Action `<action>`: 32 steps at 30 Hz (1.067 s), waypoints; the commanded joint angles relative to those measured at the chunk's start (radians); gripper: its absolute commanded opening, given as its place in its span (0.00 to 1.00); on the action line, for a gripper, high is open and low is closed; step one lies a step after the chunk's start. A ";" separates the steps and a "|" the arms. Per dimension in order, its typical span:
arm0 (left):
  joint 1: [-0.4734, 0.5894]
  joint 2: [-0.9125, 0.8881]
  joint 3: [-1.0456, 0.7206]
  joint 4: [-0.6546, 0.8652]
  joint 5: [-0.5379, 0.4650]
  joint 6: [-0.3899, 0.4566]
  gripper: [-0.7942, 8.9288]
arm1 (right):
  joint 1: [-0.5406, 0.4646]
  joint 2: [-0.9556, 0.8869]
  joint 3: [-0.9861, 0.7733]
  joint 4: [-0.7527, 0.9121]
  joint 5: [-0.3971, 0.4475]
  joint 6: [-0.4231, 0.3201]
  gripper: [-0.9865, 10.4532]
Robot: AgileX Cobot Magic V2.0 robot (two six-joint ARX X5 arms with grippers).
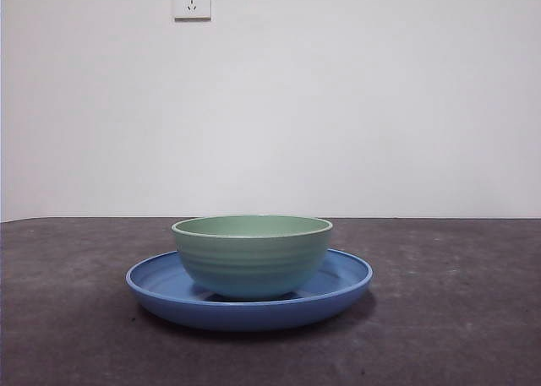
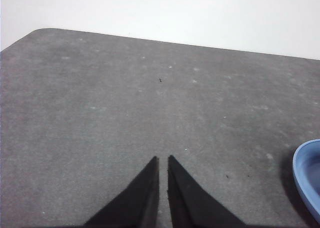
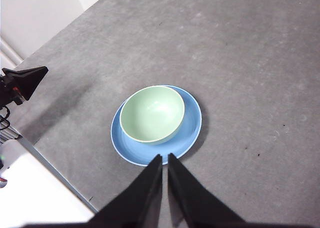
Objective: Place the green bowl on the blue plate
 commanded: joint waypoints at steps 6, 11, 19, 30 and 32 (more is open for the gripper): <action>0.000 -0.002 -0.021 0.003 -0.001 0.001 0.11 | 0.005 0.005 0.018 0.010 -0.002 -0.011 0.10; 0.000 -0.002 -0.021 0.003 -0.001 0.001 0.11 | -0.016 -0.024 0.010 0.016 -0.003 -0.011 0.10; 0.000 -0.002 -0.021 0.003 -0.001 0.001 0.11 | -0.213 -0.293 -0.355 0.433 -0.019 -0.098 0.10; 0.000 -0.002 -0.021 0.003 -0.001 0.001 0.11 | -0.319 -0.660 -1.108 0.952 0.169 -0.100 0.10; 0.000 -0.002 -0.021 0.003 -0.001 0.001 0.11 | -0.316 -0.668 -1.166 0.963 0.251 -0.100 0.10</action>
